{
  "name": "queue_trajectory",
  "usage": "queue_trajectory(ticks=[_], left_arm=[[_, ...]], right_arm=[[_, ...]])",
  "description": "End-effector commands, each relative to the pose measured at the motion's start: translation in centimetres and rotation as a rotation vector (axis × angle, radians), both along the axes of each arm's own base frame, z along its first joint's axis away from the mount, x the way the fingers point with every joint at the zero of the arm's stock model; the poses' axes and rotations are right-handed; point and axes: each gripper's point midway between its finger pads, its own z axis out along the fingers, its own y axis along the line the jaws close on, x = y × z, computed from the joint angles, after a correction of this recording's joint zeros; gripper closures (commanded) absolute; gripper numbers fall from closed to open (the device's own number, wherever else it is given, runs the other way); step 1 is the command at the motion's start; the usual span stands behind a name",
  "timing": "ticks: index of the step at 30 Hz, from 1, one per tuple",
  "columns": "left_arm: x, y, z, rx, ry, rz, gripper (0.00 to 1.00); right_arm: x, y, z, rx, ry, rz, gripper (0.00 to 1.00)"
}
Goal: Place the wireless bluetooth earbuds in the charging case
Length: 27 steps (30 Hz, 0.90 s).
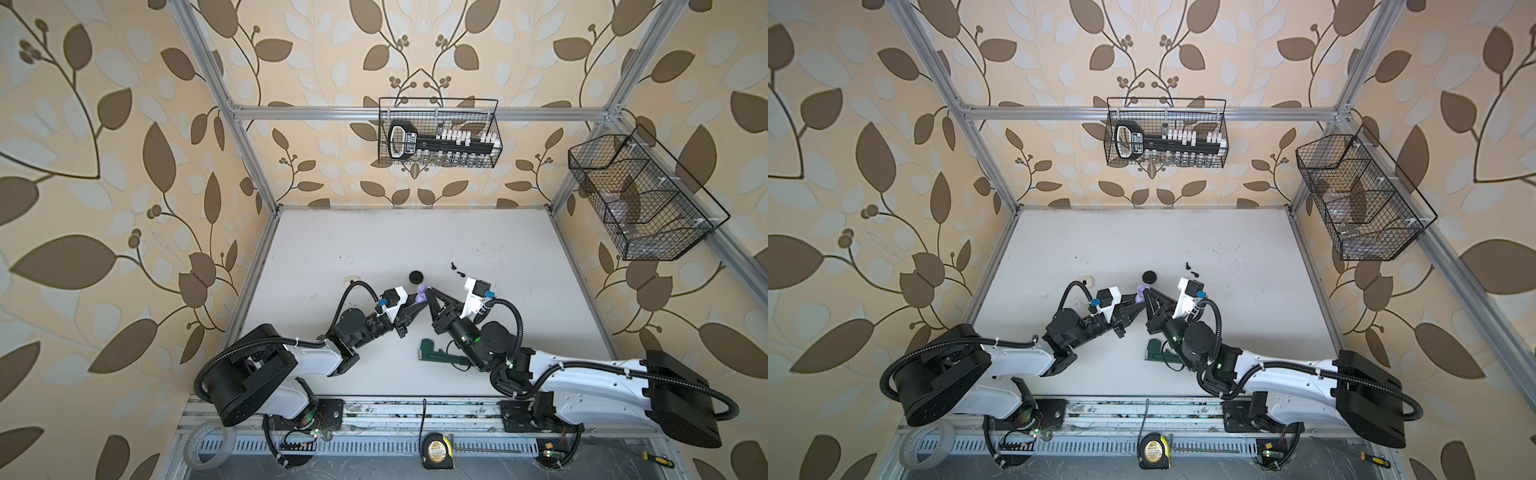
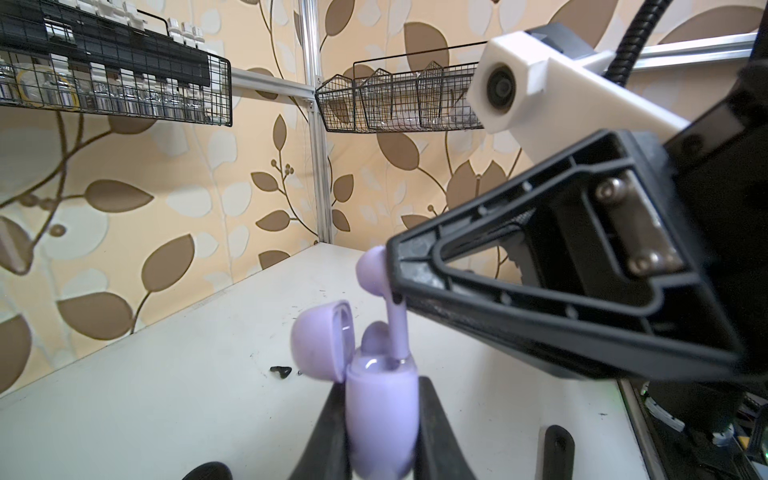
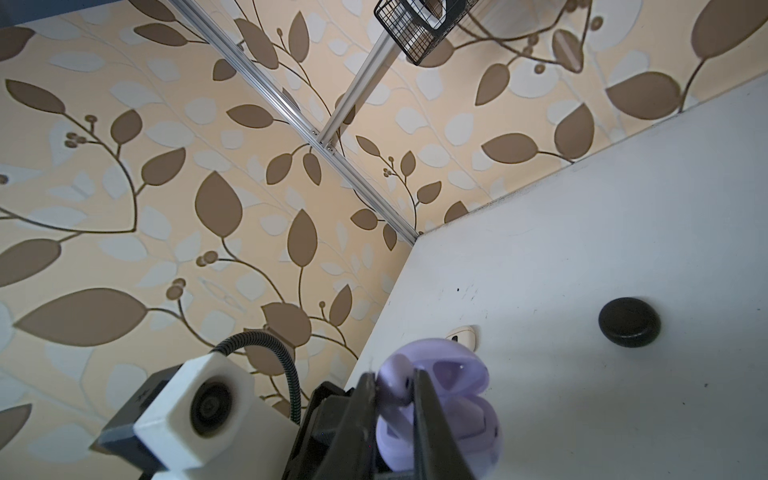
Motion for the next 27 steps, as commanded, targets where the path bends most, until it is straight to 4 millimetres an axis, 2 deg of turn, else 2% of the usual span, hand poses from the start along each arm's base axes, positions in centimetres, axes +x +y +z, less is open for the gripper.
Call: queue_trajectory(ticks=[1,27], left_arm=[[-0.7,0.5,2.6,-0.063,-0.083,0.006,1.00],[-0.9,0.9,2.4,-0.031,-0.136,0.039,1.00]], right_arm=[[-0.1,0.3,0.4,0.031,-0.001,-0.003,0.84],[-1.5,0.9,-0.7,0.084,0.043,0.059,0.86]])
